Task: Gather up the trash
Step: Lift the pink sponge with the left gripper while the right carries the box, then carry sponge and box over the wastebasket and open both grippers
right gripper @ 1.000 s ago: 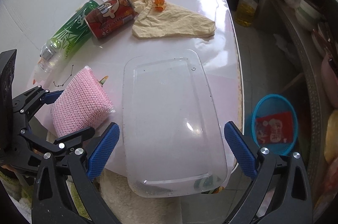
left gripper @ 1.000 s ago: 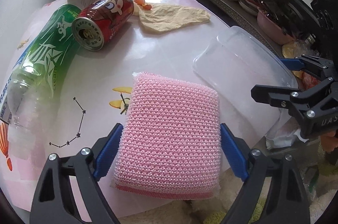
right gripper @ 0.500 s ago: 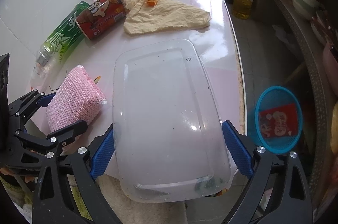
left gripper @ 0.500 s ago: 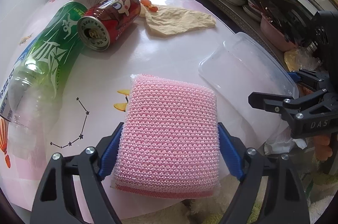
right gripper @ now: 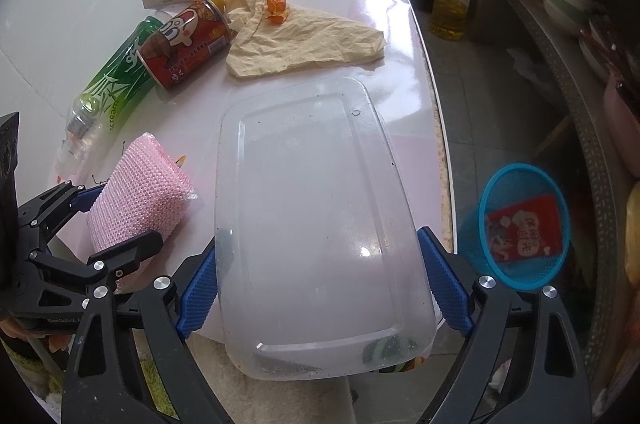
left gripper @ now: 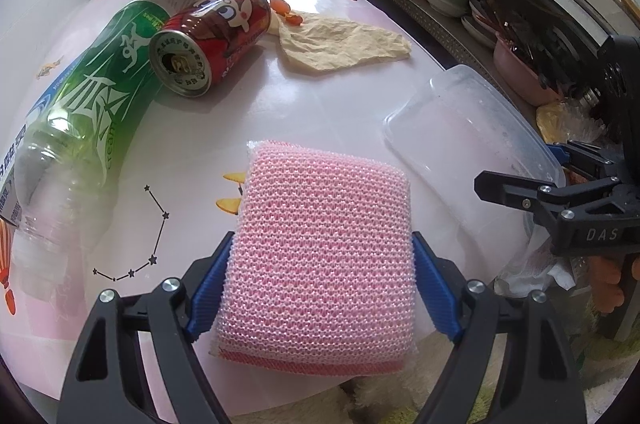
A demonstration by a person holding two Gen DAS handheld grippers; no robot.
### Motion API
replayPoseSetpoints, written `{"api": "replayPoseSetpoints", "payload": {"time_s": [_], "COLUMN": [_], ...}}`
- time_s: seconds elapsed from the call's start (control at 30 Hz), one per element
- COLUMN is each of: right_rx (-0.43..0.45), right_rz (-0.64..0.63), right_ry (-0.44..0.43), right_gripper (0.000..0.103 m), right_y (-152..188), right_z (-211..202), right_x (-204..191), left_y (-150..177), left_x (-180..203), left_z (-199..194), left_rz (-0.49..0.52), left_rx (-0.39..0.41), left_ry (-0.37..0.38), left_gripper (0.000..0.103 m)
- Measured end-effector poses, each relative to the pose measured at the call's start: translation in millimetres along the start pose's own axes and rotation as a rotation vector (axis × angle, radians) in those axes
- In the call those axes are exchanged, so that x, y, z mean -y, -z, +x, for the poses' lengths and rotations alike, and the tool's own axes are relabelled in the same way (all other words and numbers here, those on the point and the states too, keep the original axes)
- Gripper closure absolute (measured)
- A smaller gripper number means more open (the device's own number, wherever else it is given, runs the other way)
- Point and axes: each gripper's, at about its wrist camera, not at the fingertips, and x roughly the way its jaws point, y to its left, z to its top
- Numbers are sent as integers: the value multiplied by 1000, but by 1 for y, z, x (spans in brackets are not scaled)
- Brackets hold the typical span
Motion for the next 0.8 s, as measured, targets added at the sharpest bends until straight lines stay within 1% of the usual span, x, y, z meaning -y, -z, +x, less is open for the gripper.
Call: {"api": "replayPoseSetpoints", "payload": {"time_s": [0.23,0.4,0.5,0.57,0.63,0.73,0.8], "right_rx": [30,68,104,137,179,240,276], "right_rz": [32,112,182,237,299,410,504], "right_ry": [-23,-106,-171,-202,-212,-193,-162], "right_gripper": [18,19,19,19,19,19,19], "right_y": [-1,2,6,10,16,31,47], "right_z": [-6,-13,-19,-25,-35,-52,-62], "right_x": [8,27,46,63,84,124,156], "left_y": [-3,-11,-19,-28,-41,-65,-85], "left_x": [0,7,16,26,42,70,97], "left_z": [-6,-10,-12,-14,-16,-17,-13], "left_rz": [-23,-34,-28,-13,13,60,95], "left_rx": [14,19,24,33,48,70,78], "left_ry": [10,25,31,34,51,90,137], "left_gripper": [22,22,22,22,22,22,22]}}
